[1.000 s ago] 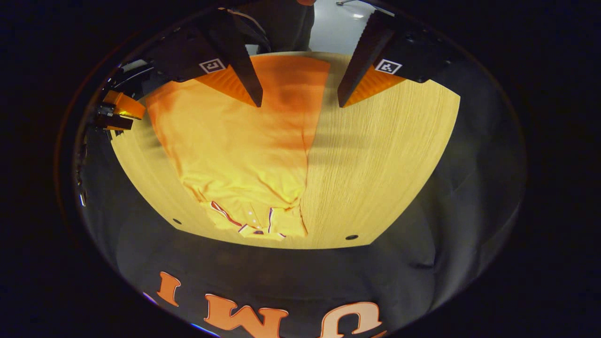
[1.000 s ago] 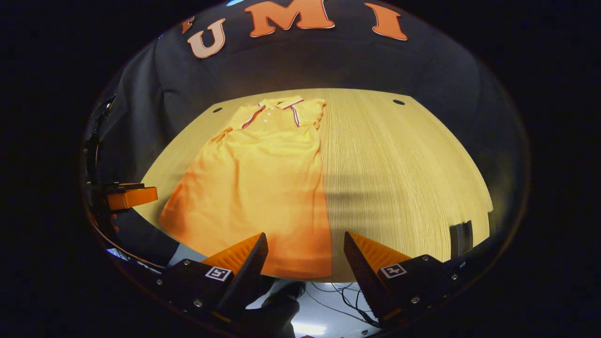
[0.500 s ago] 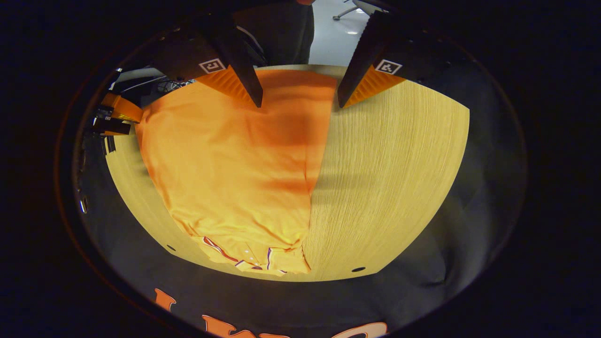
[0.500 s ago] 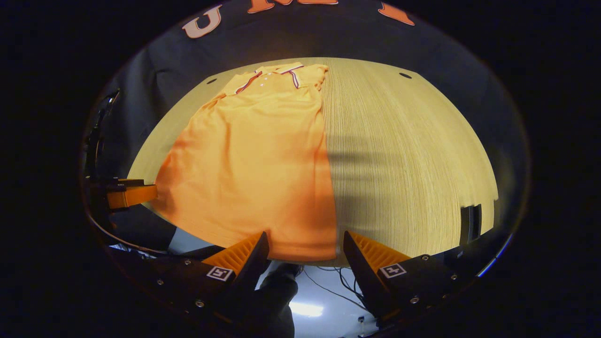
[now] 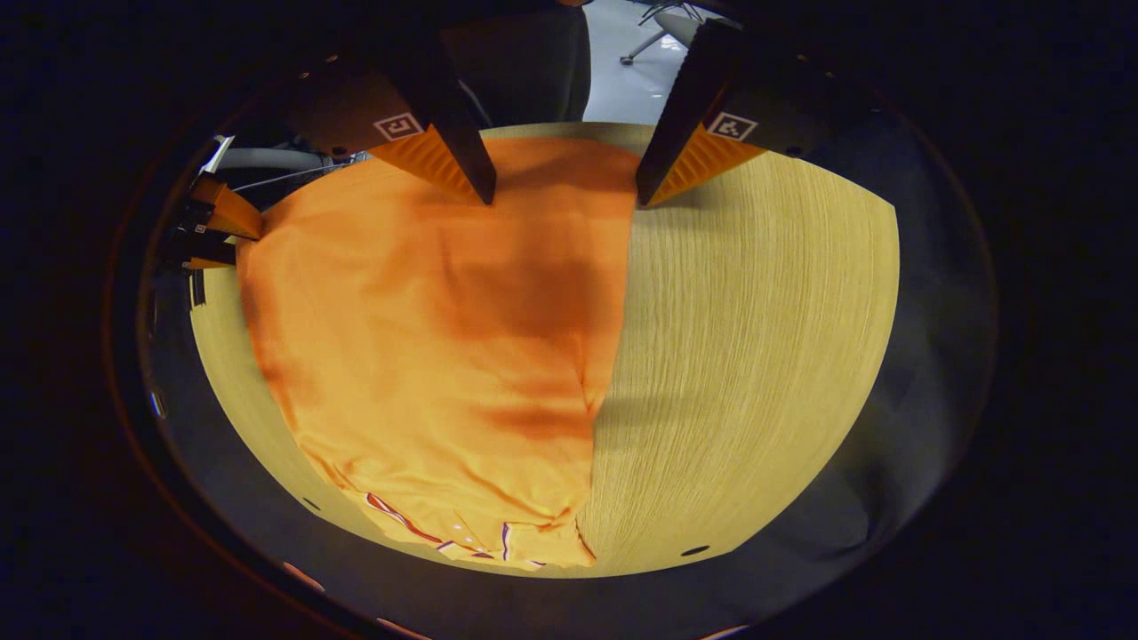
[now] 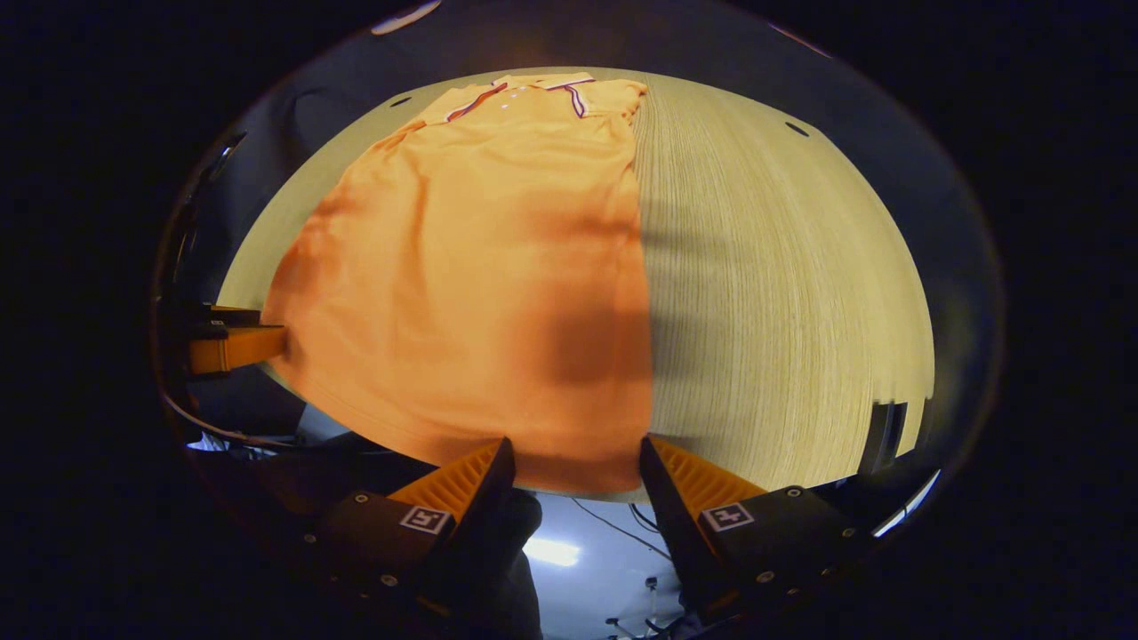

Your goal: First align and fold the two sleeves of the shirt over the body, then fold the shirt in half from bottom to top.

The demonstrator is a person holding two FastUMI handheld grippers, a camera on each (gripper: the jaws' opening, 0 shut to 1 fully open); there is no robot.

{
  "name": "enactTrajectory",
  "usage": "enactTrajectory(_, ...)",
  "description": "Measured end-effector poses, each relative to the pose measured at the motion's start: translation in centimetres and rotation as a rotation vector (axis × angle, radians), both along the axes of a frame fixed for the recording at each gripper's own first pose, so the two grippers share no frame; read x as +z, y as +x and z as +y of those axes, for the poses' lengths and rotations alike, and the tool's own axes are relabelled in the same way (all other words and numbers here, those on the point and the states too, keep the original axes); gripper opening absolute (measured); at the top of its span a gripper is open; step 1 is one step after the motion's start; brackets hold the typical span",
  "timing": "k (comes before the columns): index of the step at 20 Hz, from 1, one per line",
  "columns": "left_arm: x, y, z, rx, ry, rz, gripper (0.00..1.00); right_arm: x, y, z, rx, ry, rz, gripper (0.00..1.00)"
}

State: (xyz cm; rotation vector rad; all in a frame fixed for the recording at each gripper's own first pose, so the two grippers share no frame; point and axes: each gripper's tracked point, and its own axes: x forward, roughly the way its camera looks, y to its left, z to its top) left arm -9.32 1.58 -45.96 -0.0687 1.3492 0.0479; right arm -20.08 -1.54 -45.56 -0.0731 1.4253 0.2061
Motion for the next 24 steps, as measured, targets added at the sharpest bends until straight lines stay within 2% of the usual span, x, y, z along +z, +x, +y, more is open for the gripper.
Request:
enactTrajectory(2,0.4,-0.1,-0.2,-0.038,0.0,0.001,0.99,0.0,0.5,-0.2,-0.011,0.003,0.003,0.75)
enactTrajectory(3,0.5,0.3,-0.5,-0.059,-0.003,-0.016,0.99,-0.3,0.7,-0.2,-0.051,0.013,-0.002,0.52)
enactTrajectory(4,0.3,0.6,-0.9,-0.075,-0.003,-0.031,0.95,-0.2,1.0,-0.2,-0.105,0.033,-0.01,0.36)
enactTrajectory(5,0.2,0.8,-1.2,-0.083,-0.008,-0.045,0.83,-0.2,1.0,0.5,-0.124,0.069,-0.001,0.18)
enactTrajectory(7,0.4,1.3,-1.9,-0.059,-0.036,-0.075,0.32,0.0,1.1,1.6,-0.121,0.149,0.007,0.18)
enactTrajectory(8,0.1,1.3,-2.0,-0.063,-0.035,-0.074,0.06,0.4,1.4,2.0,-0.159,0.188,0.01,0.18)
enactTrajectory(9,0.4,1.2,-2.2,-0.065,-0.055,-0.08,0.09,0.2,1.1,2.7,-0.188,0.243,0.021,0.08)
enactTrajectory(10,0.5,1.6,-2.2,-0.041,-0.072,-0.094,0.09,0.2,0.9,3.2,-0.203,0.274,0.04,0.08)
enactTrajectory(11,0.7,1.6,-2.3,-0.022,-0.092,-0.101,0.01,-0.1,1.6,3.7,-0.22,0.297,0.019,0.05)
enactTrajectory(12,0.8,1.5,-2.3,-0.023,-0.101,-0.088,0.01,0.1,1.8,4.3,-0.218,0.334,0.013,0.04)
enactTrajectory(18,4.8,5.3,-2.9,-0.048,-0.142,-0.229,0.01,3.0,4.9,5.9,-0.286,0.521,-0.1,0.05)
enactTrajectory(24,8.2,9.4,-2.7,-0.025,-0.178,-0.334,0.01,7.4,10.2,6.9,-0.371,0.705,-0.25,0.04)
